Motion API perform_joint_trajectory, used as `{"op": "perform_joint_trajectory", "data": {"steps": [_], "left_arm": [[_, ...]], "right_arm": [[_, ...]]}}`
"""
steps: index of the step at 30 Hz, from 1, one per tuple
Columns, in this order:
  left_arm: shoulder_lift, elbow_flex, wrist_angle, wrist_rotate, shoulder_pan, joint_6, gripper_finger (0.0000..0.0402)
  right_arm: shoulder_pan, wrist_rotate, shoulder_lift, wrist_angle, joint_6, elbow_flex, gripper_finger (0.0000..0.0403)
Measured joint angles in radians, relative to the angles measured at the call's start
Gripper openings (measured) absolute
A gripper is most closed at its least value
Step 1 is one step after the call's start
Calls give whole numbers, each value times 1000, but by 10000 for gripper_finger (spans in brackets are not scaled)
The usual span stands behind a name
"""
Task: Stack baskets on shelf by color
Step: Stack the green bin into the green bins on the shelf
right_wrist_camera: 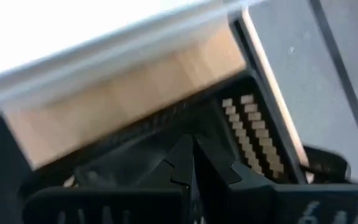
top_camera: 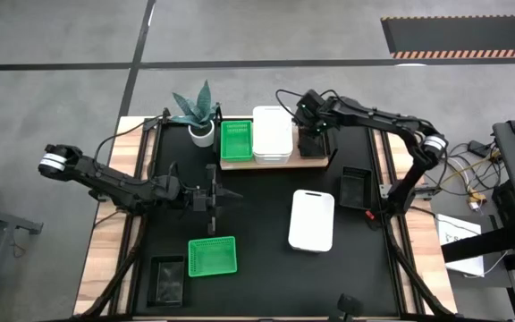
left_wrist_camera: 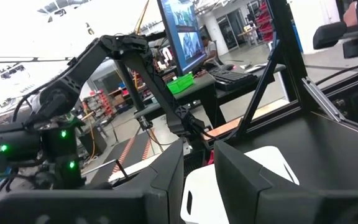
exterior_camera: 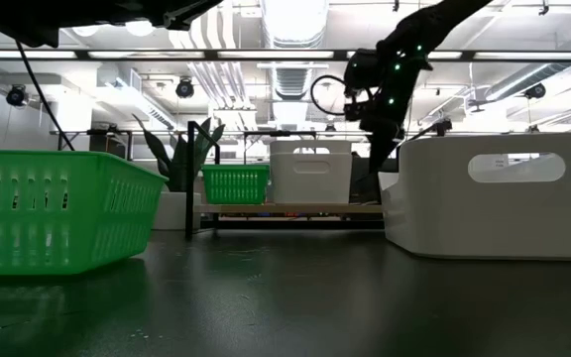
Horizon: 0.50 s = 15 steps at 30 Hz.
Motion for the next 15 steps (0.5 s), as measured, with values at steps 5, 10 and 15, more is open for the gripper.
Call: {"op": "perform_joint_trajectory", "data": {"steps": [5,10,15], "left_arm": [[0,0,0,0,0,0,74],[0,0,0,0,0,0,74],[0,-1,0,0,0,0,74]], "right_arm": [[0,-6,-35,-131,51,0,9],[0,-28,-41,-144,83,-47,9],[3,-23,-46,-60,92,-94,9]]}}
